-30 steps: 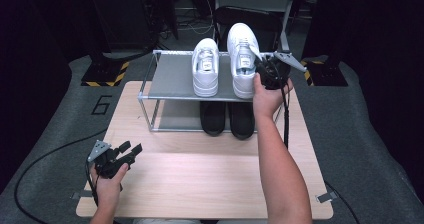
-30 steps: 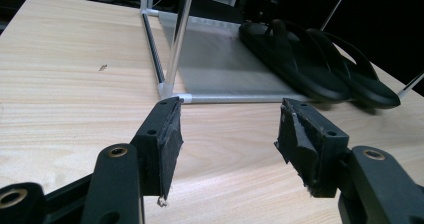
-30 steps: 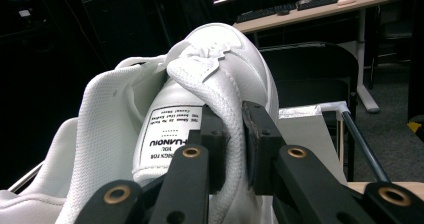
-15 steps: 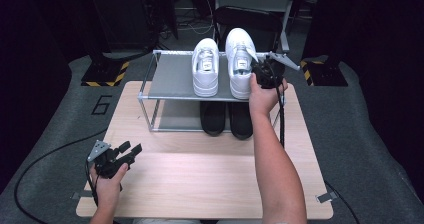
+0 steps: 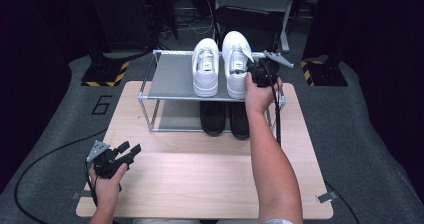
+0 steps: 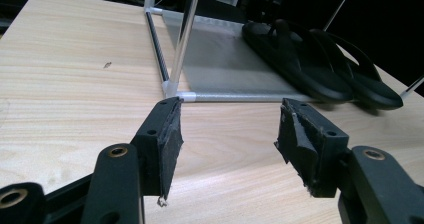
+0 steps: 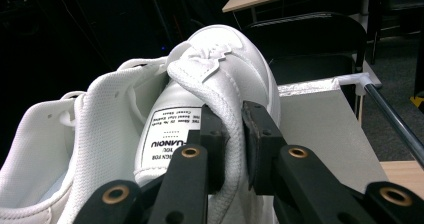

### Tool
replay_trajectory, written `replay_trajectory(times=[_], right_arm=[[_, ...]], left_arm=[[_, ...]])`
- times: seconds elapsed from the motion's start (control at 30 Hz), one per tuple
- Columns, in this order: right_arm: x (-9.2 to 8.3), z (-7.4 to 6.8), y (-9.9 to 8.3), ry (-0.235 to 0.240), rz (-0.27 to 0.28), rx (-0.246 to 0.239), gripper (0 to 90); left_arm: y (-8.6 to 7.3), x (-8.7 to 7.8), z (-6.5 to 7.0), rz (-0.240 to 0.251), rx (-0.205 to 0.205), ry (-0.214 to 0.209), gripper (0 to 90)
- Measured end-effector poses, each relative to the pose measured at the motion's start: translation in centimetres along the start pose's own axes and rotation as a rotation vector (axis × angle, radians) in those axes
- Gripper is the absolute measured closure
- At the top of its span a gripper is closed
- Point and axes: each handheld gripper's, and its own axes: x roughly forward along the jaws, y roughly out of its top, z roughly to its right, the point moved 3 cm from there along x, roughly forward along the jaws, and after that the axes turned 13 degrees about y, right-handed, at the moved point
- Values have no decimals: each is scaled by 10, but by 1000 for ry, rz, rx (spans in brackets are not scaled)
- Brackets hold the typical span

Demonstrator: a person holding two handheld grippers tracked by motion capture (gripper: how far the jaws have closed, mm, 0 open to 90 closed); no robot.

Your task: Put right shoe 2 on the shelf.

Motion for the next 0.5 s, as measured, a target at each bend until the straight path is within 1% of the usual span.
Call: replay_trajectory(times=[0.03,0.07,0.23,0.3,0.4,0.5], right_arm=[[1,0,0,1,-4,2,799],[2,0,0,-1,-6,-3,799],[4,1,0,-8,-17,1,795],[5,3,-1,-10,-19,5,791],[7,5,-2,-10,-20,27,784],[8,7,-2,-21,-27,43,779]], left_arm=[[0,0,0,2,-2,-2,426],[0,0,-1,-6,-1,1,426],[0,0,-1,-4,-7,-1,426],[0,0,-1,-6,-3,-2,425],[-1,0,-2,-4,-6,-2,426],[0,0,-3,-3,-6,2,426]])
